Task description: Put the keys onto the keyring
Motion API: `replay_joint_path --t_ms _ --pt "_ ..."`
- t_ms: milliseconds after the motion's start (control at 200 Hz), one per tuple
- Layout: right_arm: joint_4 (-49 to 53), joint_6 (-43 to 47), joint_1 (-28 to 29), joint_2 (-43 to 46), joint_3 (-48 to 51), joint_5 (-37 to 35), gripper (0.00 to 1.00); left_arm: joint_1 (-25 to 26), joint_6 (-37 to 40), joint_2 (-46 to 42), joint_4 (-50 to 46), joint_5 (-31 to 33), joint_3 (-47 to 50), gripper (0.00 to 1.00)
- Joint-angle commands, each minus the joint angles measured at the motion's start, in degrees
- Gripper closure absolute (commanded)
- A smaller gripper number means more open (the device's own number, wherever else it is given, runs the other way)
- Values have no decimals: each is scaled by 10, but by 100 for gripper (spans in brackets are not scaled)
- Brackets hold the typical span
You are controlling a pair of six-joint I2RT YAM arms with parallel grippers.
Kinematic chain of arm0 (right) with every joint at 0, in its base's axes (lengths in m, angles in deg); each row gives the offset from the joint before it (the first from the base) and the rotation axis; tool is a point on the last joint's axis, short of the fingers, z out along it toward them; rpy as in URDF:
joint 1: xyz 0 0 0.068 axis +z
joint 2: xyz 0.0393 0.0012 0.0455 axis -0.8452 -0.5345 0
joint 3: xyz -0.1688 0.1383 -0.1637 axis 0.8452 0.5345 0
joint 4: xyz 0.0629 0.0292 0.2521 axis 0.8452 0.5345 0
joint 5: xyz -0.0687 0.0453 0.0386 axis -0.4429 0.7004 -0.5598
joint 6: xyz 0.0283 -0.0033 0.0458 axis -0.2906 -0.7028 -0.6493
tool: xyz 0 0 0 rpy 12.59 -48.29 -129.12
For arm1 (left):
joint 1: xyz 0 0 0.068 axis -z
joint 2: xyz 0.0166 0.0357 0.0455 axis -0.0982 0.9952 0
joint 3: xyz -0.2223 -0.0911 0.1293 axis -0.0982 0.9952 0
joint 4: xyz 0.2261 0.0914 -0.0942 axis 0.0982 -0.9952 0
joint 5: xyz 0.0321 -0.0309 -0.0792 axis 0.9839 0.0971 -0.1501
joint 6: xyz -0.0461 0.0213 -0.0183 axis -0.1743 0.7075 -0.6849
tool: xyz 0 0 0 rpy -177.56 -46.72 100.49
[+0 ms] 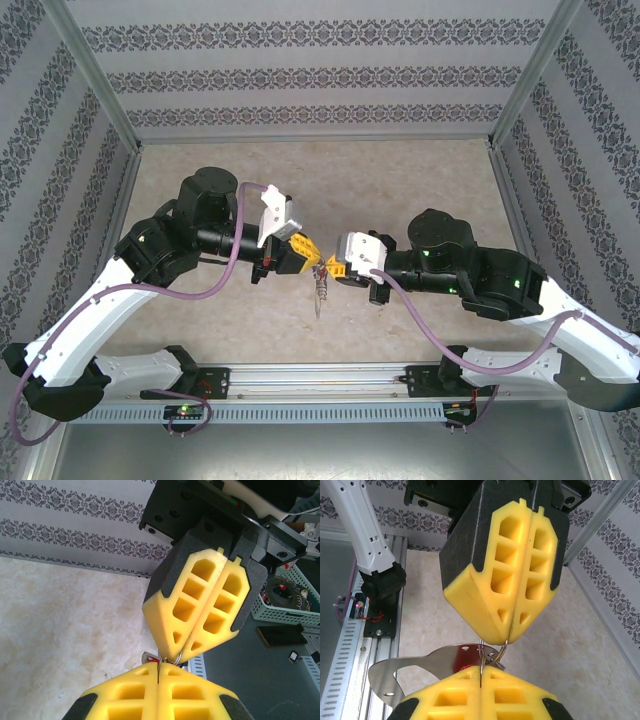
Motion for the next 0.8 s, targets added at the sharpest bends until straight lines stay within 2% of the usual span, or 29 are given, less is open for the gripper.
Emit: replay_joint_path --t_ms 0,50,110,170,330,480,600,724,794 --pt "10 10 4 6 5 24 100 0 2 -1 37 21 -16 100" --pt "8 12 5 7 5 21 100 0 1 1 39 21 -17 100" --pt "-2 12 5 12 11 17 88 0 0 2 44 22 -17 100" --pt "-15 10 6 19 19 14 79 0 0 2 46 22 -16 100" --pt "-29 1 6 34 29 10 69 0 0 1 59 25 -15 100" --pt "-58 -23 -3 50 31 3 71 0 1 -1 76 24 -19 100" --pt "-91 -57 -33 62 30 12 73 0 -1 1 93 13 -22 100" --pt "-123 -96 -77 63 18 59 83 0 -11 6 119 -3 -24 100" --pt "-138 -120 -100 60 11 89 84 0 -13 7 132 -11 -26 100"
